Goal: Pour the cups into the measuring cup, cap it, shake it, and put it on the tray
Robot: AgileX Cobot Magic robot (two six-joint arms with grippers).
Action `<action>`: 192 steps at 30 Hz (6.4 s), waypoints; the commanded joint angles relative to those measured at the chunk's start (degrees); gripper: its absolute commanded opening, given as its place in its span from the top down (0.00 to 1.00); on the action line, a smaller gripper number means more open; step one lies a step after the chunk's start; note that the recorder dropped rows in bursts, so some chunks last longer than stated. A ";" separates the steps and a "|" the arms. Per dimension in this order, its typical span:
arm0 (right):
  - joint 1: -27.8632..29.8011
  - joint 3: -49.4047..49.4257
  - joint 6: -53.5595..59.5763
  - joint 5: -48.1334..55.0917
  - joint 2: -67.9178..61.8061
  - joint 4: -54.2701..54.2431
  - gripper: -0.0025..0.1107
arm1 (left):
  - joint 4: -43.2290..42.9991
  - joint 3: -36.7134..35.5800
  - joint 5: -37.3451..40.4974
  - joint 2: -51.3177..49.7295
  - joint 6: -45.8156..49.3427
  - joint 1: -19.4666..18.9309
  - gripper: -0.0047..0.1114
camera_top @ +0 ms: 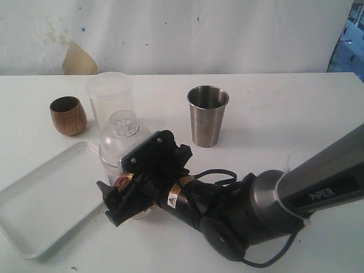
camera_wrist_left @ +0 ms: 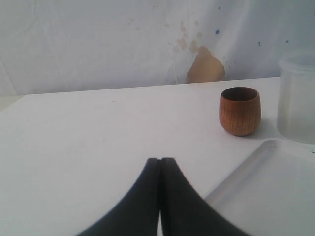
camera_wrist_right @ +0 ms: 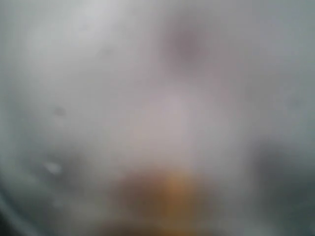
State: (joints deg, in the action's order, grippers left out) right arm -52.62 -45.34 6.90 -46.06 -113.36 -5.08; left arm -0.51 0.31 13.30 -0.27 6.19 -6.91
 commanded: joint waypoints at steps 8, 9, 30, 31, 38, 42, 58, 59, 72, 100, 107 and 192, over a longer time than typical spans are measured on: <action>0.11 -1.39 0.80 -0.71 -1.32 -7.31 0.64 | -0.15 -0.31 -0.43 0.27 0.08 0.36 0.96; 0.11 -1.39 0.80 -0.58 -1.32 -7.31 0.75 | -0.15 -0.31 -0.43 0.27 0.08 0.36 0.96; 13.62 -28.77 21.98 22.95 6.61 -17.05 0.98 | -0.15 -0.31 -0.43 0.27 0.08 0.36 0.96; 14.69 -30.67 23.57 23.73 6.01 -17.05 0.98 | -0.15 -0.31 -0.43 0.27 0.08 0.36 0.96; 20.20 -42.91 27.12 30.98 -1.78 -15.94 0.98 | -0.15 -0.31 -0.43 0.27 0.08 0.36 0.96; 20.15 -44.87 34.30 32.21 -5.08 -11.61 0.98 | -0.15 -0.31 -0.43 0.27 0.08 0.36 0.96; 20.04 -45.43 63.16 25.70 -7.28 -10.98 0.98 | -0.15 -0.31 -0.43 0.27 0.08 0.36 0.96; 20.04 -45.43 64.39 25.70 -7.32 -11.54 0.98 | -0.15 -0.31 -0.43 0.27 0.08 0.36 0.96; 16.16 -49.58 113.86 13.86 -7.32 -59.93 0.98 | -0.15 -0.31 -0.43 0.27 0.08 0.36 0.96; 9.22 -49.94 115.37 0.83 -12.73 -49.62 0.98 | -0.15 -0.31 -0.43 0.27 0.08 0.36 0.96; 9.32 -49.94 115.37 -5.86 -16.86 -42.83 0.98 | -0.15 -0.31 -0.43 0.27 0.08 0.36 0.96; 18.97 -50.05 115.37 0.91 -17.12 -16.73 0.98 | -0.15 -0.31 -0.43 0.27 0.08 0.36 0.96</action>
State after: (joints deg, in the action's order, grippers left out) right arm -34.01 -94.69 121.31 -41.25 -131.45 -22.16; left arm -0.51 0.31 13.30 -0.27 6.19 -6.91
